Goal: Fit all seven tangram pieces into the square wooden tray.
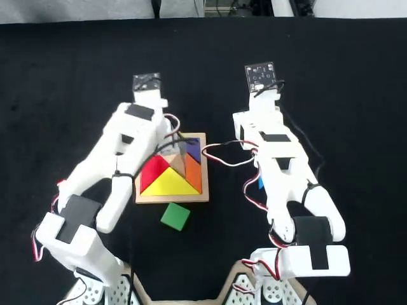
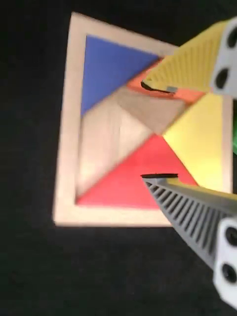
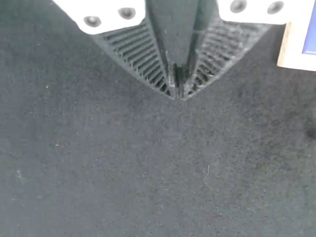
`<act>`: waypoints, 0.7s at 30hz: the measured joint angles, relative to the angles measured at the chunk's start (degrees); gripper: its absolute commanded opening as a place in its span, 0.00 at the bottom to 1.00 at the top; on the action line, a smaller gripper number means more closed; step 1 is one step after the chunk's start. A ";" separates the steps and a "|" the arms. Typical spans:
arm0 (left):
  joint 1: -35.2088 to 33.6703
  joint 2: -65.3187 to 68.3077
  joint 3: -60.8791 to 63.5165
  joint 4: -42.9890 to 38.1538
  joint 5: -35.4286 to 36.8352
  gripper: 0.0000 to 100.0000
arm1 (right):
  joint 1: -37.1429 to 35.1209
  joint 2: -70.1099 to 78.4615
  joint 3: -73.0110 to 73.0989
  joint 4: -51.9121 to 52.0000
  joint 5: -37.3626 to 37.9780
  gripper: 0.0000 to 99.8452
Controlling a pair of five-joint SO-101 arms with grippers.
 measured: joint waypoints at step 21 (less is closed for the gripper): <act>-5.89 -7.82 8.09 -2.11 -5.80 0.15 | 0.00 0.00 0.00 0.00 0.00 0.01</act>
